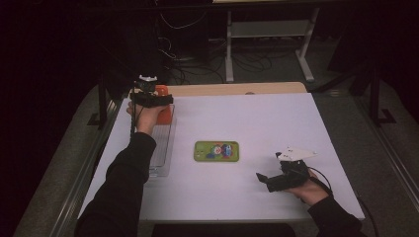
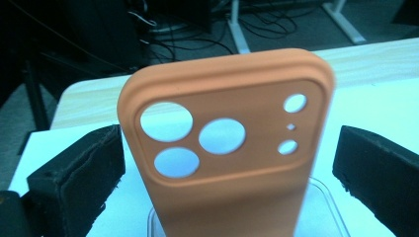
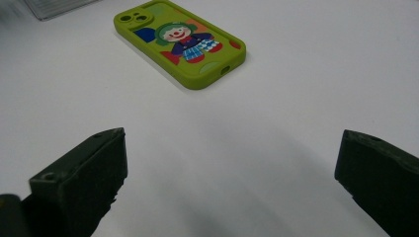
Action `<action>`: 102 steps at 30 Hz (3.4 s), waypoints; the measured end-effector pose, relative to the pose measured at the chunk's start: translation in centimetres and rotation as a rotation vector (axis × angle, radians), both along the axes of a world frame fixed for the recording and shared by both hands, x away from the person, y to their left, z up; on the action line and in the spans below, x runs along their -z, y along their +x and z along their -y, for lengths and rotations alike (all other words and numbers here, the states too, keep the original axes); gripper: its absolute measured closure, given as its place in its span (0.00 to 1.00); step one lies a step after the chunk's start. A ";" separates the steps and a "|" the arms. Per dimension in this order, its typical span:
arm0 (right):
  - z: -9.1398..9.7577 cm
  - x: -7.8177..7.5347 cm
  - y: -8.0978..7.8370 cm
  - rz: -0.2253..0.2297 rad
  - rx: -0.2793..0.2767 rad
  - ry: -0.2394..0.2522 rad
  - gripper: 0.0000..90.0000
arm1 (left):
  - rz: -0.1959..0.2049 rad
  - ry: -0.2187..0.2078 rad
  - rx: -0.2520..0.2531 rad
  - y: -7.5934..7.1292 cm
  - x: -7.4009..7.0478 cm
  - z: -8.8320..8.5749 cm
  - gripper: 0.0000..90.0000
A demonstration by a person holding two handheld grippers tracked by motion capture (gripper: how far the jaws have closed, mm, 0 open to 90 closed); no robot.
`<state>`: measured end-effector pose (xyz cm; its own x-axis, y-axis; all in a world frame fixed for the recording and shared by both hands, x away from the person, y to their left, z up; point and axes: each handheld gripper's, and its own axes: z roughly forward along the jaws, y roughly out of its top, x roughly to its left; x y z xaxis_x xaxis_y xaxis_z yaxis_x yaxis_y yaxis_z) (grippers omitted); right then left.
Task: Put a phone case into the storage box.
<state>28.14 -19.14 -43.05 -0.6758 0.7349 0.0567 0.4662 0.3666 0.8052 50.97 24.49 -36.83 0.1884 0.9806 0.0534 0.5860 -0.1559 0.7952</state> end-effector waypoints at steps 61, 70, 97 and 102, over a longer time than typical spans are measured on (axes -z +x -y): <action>-0.1 -0.8 0.7 -0.024 -0.018 0.002 0.00 | -0.043 -0.141 0.825 -18.0 0.7 8.6 0.00; -1.1 -1.5 2.6 -0.057 -0.070 -0.044 0.15 | -0.037 -0.126 0.830 -19.0 2.1 9.0 0.00; -8.5 -1.6 14.9 -0.168 -0.130 -0.129 0.98 | -0.073 -0.109 0.853 -18.6 3.6 9.2 0.00; -9.4 -1.1 16.0 -0.189 -0.147 -0.137 0.98 | -0.069 -0.111 0.854 -18.7 3.6 9.3 0.00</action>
